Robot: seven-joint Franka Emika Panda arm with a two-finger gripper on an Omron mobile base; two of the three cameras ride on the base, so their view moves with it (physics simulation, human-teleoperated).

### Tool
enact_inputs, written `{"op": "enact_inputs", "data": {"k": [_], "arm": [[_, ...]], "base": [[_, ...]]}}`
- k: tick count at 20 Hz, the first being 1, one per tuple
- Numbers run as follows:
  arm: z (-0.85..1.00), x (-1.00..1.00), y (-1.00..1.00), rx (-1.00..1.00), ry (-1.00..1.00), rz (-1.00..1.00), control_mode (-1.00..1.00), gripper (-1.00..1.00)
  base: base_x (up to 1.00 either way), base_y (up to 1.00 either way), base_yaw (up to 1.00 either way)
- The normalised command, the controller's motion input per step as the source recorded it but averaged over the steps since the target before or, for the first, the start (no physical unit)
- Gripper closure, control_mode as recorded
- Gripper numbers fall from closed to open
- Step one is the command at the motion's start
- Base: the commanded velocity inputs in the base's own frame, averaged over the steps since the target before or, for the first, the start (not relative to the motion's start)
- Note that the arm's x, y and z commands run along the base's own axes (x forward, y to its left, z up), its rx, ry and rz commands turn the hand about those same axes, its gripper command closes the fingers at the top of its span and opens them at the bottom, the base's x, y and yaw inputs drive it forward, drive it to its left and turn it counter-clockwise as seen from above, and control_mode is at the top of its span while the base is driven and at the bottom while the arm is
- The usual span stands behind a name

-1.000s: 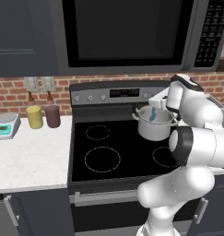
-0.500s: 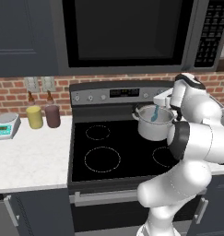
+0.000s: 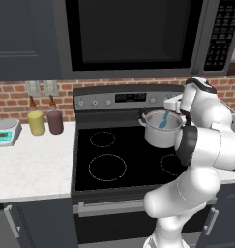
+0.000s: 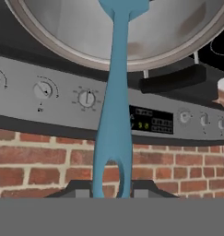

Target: Put the broccoli and tomato in the pot. Retrieve the spatula and lightly stir the vegetables in the pot.

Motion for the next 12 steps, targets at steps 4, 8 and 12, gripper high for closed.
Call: {"op": "enact_inputs", "data": {"k": [4,8,12], "arm": [[0.01,-0.33,-0.27,0.13,0.00,-0.07,-1.00,1.00],[0.00,-0.14,-0.17,0.12,0.02,-0.07,-1.00,1.00],[-0.07,0.01,-0.02,0.14,0.01,-0.03,-1.00,1.00]], "base": [[0.00,0.00,0.00],[0.00,0.00,0.00],[0.00,0.00,0.00]]}}
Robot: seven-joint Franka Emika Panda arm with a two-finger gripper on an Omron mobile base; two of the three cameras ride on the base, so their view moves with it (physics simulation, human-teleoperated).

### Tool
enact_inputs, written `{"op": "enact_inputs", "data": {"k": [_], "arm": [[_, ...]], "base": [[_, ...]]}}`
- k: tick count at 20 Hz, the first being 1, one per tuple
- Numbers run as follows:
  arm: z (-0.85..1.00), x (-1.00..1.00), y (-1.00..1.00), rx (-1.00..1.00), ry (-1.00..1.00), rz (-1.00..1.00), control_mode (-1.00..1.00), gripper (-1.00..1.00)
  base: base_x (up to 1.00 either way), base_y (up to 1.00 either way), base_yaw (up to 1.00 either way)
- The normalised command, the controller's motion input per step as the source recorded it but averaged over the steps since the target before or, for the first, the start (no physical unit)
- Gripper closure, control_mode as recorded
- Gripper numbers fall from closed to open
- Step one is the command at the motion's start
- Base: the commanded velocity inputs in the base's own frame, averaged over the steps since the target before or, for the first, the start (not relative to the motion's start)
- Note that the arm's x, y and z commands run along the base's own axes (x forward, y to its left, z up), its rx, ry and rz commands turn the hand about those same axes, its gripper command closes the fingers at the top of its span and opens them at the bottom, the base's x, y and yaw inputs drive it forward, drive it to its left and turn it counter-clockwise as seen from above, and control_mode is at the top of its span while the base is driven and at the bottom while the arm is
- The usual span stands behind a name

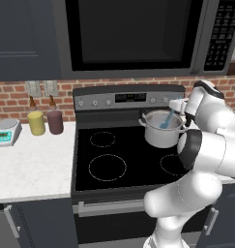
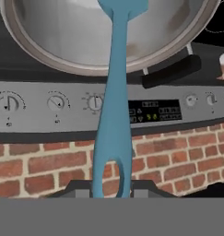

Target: Put the broccoli and tomato in the pot. Retrieve the spatula and lightly stir the vegetables in the pot.

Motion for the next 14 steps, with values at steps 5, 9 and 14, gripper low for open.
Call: {"op": "enact_inputs", "data": {"k": [5,9,14], "arm": [[-0.01,0.01,-0.07,0.17,0.00,0.00,-1.00,1.00],[-0.01,0.01,-0.05,0.17,0.00,0.00,-1.00,1.00],[-0.37,0.24,0.00,0.06,0.00,0.00,-1.00,1.00]], "base": [[0.00,0.00,0.00],[0.00,0.00,0.00],[0.00,0.00,0.00]]}}
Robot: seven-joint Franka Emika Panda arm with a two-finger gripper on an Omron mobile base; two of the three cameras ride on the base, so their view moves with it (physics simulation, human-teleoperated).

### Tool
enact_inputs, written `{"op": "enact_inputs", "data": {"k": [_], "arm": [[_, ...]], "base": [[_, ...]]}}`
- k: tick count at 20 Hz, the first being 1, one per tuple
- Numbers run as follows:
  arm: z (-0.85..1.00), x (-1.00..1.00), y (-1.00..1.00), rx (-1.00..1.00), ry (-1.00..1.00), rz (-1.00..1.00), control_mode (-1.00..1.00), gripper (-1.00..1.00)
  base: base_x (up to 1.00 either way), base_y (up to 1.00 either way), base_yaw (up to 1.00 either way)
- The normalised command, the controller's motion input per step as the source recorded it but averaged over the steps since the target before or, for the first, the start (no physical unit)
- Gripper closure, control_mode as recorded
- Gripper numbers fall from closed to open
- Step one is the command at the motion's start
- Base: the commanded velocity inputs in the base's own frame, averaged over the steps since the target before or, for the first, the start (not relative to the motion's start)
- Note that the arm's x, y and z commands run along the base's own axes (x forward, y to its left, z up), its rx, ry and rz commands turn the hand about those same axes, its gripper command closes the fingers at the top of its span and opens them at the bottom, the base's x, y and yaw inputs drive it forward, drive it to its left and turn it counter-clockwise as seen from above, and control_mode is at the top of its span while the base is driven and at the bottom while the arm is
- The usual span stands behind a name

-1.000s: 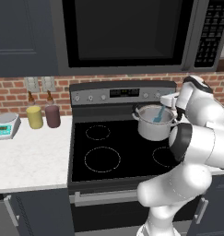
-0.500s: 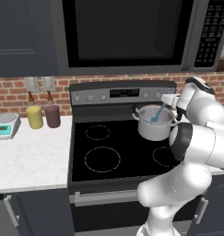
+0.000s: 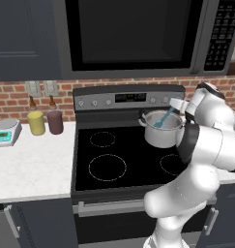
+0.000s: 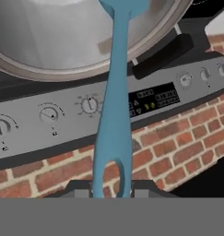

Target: Put the broccoli and tomato in the pot. Retrieve the spatula and lightly stir the vegetables in the pot.

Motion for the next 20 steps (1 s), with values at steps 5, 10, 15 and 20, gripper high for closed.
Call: {"op": "enact_inputs", "data": {"k": [5,10,15,20], "arm": [[-0.24,0.14,-0.02,0.01,0.00,-0.01,-1.00,1.00],[0.00,-0.03,-0.18,0.00,0.00,-0.08,-1.00,1.00],[0.24,-0.23,-0.09,0.00,-0.03,-0.08,-1.00,1.00],[0.19,-0.05,-0.04,0.00,0.00,-0.08,-1.00,1.00]], "base": [[0.00,0.00,0.00],[0.00,0.00,0.00],[0.00,0.00,0.00],[0.00,0.00,0.00]]}}
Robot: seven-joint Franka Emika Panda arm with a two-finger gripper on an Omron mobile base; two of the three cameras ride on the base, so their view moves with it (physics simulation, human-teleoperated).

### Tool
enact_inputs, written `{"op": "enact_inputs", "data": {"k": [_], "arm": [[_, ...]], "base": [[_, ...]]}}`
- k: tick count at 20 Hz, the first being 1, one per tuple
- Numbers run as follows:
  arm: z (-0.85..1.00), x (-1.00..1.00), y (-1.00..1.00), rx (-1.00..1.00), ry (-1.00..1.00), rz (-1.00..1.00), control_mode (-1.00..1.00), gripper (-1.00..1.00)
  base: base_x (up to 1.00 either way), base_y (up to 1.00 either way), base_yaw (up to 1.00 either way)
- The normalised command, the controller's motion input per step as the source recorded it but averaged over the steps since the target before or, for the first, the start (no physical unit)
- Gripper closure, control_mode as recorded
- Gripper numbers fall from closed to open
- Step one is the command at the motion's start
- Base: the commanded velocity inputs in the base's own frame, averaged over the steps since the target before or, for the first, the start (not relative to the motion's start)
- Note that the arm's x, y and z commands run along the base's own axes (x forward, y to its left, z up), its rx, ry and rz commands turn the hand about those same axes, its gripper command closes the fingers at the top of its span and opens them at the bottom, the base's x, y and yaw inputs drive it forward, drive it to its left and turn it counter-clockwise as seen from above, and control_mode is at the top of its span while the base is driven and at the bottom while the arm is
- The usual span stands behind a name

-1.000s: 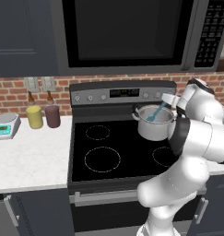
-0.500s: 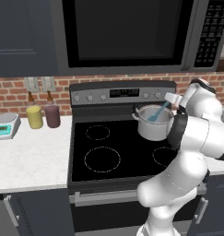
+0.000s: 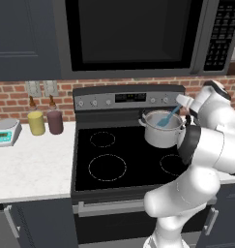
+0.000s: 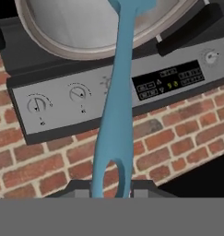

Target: Put the broccoli and tomato in the pot. Retrieve the spatula and lightly stir the vegetables in the pot.

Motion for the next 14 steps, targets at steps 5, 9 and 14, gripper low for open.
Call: {"op": "enact_inputs", "data": {"k": [5,9,14], "arm": [[0.04,0.00,-0.02,-0.01,0.00,-0.09,-1.00,1.00],[-0.12,0.00,-0.01,-0.04,0.04,-0.10,-1.00,1.00],[-0.26,0.00,0.00,-0.05,0.09,-0.07,-1.00,1.00]], "base": [[0.00,0.00,0.00],[0.00,0.00,0.00],[0.00,0.00,0.00]]}}
